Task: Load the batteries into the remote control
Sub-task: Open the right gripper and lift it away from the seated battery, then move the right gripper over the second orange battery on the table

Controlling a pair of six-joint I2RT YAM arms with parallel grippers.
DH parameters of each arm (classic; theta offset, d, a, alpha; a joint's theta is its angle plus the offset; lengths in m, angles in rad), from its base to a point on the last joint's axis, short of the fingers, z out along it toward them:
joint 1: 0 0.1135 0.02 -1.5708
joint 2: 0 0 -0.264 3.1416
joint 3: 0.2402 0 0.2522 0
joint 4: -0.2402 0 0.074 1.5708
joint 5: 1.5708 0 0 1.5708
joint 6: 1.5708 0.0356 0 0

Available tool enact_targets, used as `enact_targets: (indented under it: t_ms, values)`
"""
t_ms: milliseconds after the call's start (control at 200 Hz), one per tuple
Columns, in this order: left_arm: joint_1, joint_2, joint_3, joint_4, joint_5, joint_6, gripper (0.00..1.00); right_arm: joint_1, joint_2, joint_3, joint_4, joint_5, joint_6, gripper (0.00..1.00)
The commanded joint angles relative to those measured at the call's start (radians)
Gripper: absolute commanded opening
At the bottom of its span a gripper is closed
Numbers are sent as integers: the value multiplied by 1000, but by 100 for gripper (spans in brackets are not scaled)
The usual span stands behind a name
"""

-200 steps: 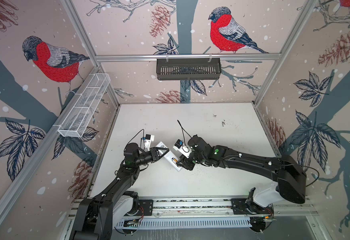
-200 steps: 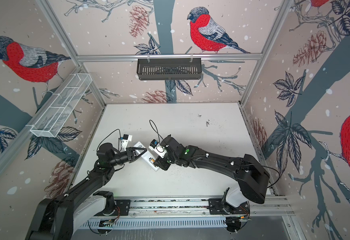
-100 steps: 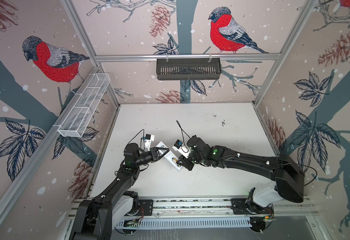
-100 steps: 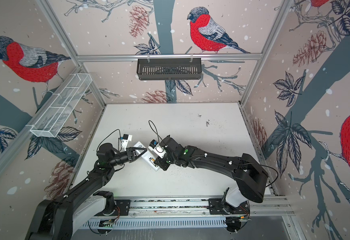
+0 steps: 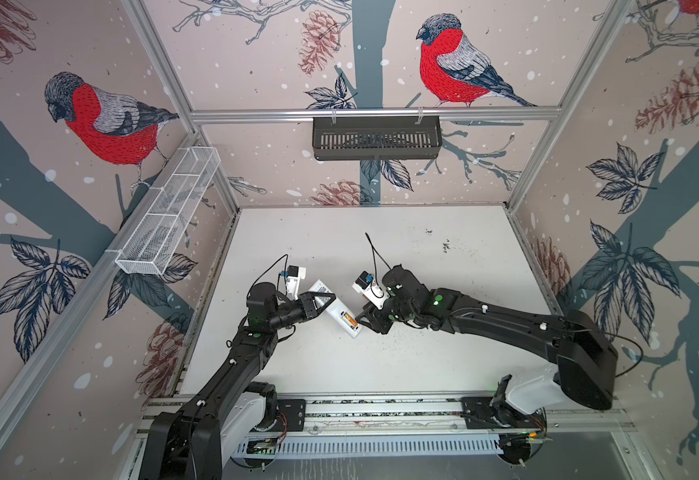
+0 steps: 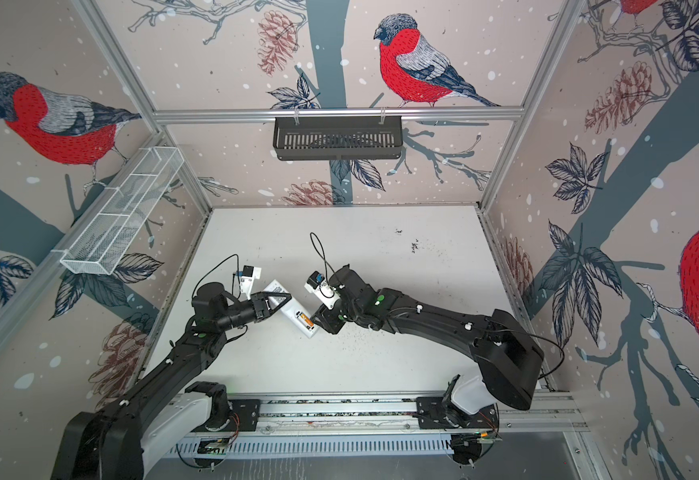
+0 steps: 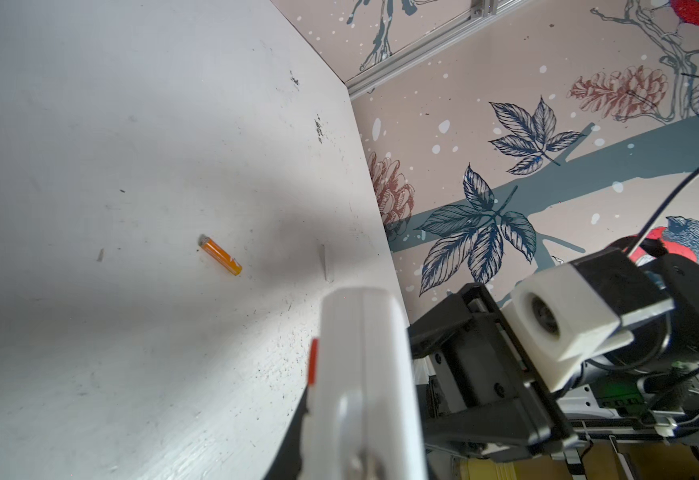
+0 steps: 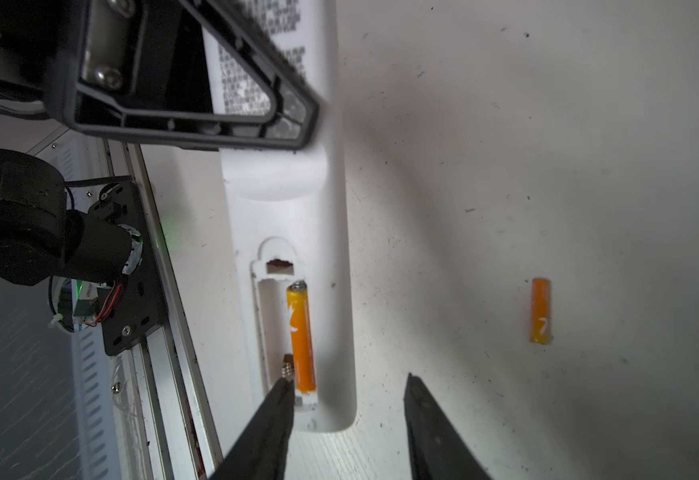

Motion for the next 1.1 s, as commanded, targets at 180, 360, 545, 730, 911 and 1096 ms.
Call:
enact_targets:
  t_ms: [180, 360, 545, 730, 911, 1096]
  values:
    - [59, -35, 37, -200, -169, 127, 0, -39, 15, -5, 36, 157, 52, 100]
    - [69, -49, 39, -228, -209, 137, 0, -58, 173, 96, -35, 274, 26, 93]
    - [69, -64, 41, -234, -209, 134, 0, -83, 389, 284, -184, 369, 21, 67]
    - [70, -76, 36, -218, -206, 134, 0, -97, 520, 399, -259, 394, 11, 64]
    - [72, -80, 33, -203, -198, 128, 0, -102, 564, 424, -259, 394, 2, 56]
    - [75, -79, 29, -190, -186, 123, 0, -108, 605, 448, -263, 353, -17, 45]
